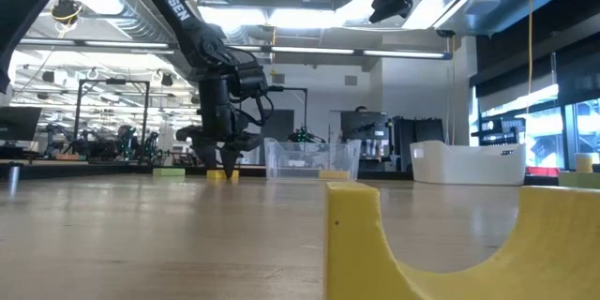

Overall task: Sort & place blocks by color
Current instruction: Put the top yellow block into the transparent bin

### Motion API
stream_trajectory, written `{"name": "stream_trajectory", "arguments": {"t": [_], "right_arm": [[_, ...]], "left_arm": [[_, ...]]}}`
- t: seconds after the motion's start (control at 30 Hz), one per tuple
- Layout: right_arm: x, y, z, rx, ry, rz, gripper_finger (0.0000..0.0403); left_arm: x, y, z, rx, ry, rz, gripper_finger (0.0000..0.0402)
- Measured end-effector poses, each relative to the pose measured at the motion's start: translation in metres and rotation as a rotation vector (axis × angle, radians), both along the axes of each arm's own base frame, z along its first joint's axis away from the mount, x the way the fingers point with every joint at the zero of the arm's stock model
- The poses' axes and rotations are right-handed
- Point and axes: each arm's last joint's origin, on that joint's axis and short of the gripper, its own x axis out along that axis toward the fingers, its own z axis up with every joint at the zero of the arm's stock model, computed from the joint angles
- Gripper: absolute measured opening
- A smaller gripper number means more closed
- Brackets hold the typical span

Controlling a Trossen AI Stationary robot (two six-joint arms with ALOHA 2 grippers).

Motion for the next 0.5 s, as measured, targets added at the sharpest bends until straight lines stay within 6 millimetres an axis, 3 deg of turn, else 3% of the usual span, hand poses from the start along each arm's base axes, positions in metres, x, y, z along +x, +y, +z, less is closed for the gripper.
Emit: {"name": "stream_trajectory", "arguments": {"t": [0.2,0.5], "right_arm": [[0.0000,0.0000,0.0000,0.000,0.000,0.000,0.0212],[0.0000,0.0000,0.0000,0.000,0.000,0.000,0.0212]], "left_arm": [[0.0002,-0.0006,-0.0008,-0.014,0.002,-0.031,0.0097],[-0.0008,-0.0026,0.0059,-0.014,-0.009,-0.060,0.0092]]}}
